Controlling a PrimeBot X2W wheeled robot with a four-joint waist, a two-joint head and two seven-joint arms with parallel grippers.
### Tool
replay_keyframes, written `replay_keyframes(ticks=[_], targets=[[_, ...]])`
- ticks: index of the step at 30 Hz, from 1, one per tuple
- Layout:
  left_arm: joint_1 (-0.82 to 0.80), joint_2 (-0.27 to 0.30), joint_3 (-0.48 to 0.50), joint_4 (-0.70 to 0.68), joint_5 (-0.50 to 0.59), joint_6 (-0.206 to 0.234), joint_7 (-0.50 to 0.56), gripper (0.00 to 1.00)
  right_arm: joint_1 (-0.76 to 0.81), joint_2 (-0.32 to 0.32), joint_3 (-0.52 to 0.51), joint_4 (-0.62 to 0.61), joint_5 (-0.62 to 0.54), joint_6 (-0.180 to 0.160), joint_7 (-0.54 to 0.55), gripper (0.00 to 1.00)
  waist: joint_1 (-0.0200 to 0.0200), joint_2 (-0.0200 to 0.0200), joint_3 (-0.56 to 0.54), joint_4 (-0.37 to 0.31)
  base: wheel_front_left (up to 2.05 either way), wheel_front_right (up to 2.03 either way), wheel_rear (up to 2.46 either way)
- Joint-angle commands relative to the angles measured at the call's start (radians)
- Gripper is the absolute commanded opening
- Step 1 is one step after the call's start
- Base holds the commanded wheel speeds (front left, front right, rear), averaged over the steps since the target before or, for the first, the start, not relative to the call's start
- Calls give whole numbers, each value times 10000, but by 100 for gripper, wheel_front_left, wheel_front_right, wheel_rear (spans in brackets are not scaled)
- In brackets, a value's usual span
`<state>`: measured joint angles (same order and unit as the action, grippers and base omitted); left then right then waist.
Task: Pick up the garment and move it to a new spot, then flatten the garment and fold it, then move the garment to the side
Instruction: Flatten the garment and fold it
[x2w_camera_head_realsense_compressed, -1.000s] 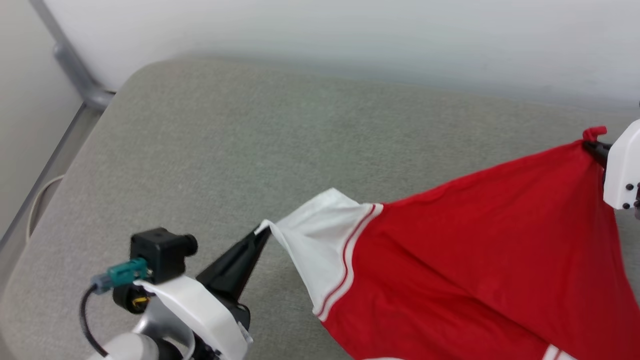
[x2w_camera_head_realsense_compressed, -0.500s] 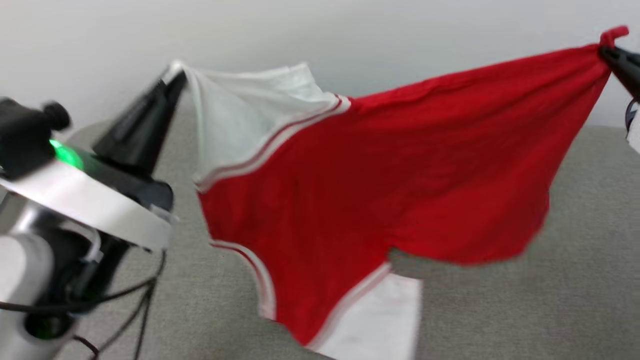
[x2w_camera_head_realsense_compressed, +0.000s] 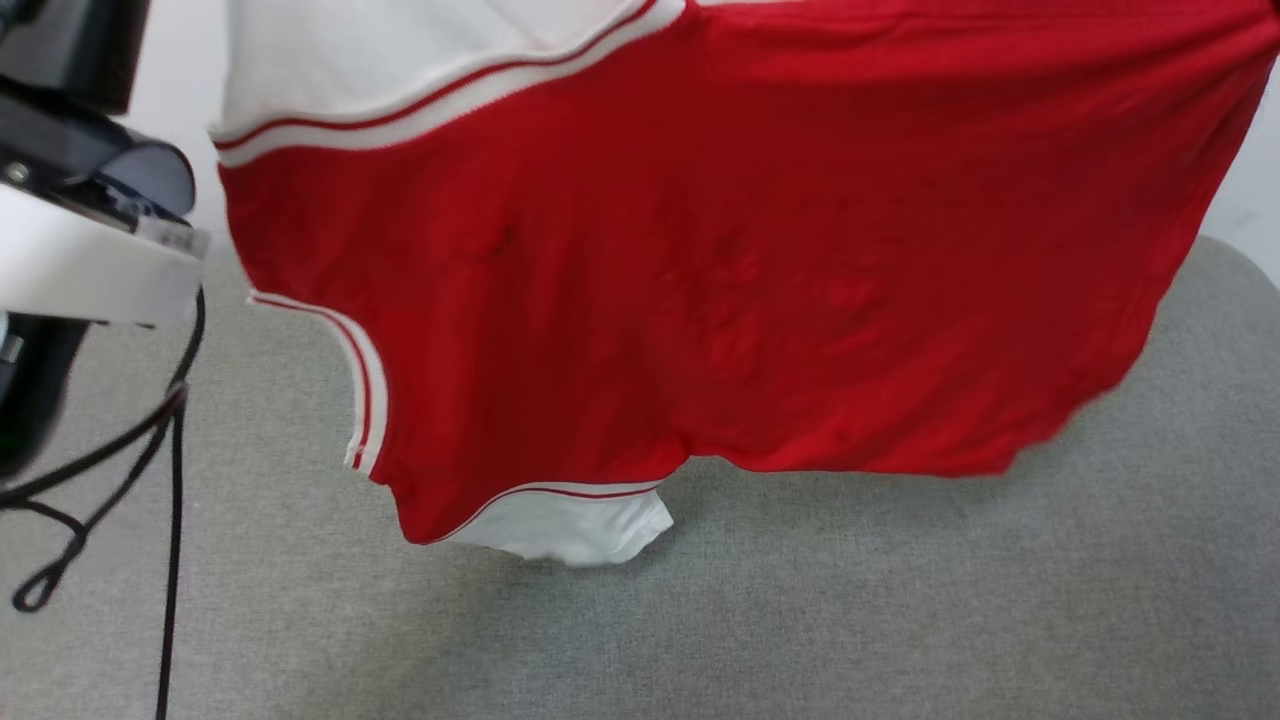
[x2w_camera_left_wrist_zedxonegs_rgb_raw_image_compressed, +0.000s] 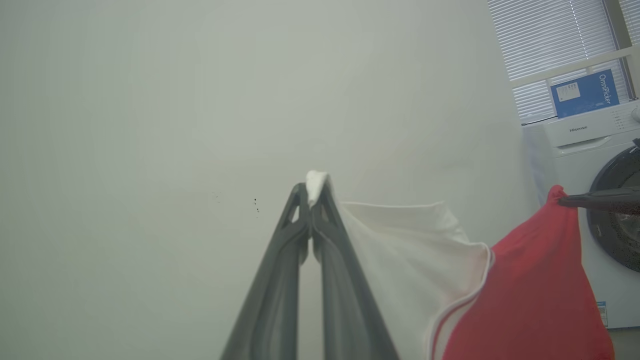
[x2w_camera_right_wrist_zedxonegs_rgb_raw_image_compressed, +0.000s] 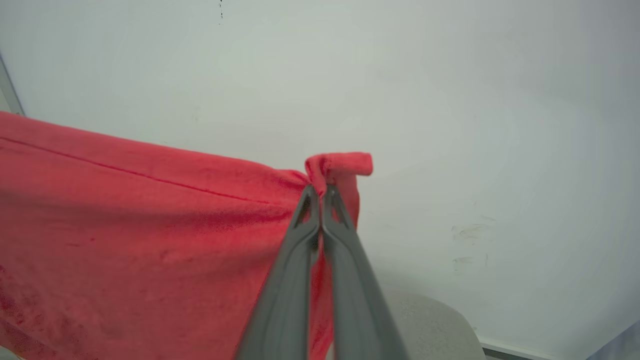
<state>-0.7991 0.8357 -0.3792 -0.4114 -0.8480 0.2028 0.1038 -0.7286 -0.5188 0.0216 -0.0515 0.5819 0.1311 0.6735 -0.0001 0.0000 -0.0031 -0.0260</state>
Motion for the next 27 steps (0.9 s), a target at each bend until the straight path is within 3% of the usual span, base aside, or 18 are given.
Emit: replay_keyframes(ticks=[1, 14, 20, 27], targets=[[-334, 58, 45, 53, 120, -28, 75, 0, 108, 57, -153, -221, 1, -8, -3, 0, 1, 0, 114, -44, 0, 0, 0], [-2310, 617, 114, 1024, 452, -883, 688, 0, -889, 352, -880, -1100, -147, -8, 155, 0, 1, 0, 1572, -150, 0, 0, 0], [-4098, 681, -37, 2123, 779, -1734, 986, 0, -2151, 226, -881, -767, -497, -8, -106, 0, 1, 0, 2889, -114, 0, 0, 0], [-7257, 185, -571, 4397, 1657, -2819, 1275, 0, -4531, 194, -536, 709, -1149, -11, -922, 0, 1, 0, 4564, -116, 0, 0, 0]])
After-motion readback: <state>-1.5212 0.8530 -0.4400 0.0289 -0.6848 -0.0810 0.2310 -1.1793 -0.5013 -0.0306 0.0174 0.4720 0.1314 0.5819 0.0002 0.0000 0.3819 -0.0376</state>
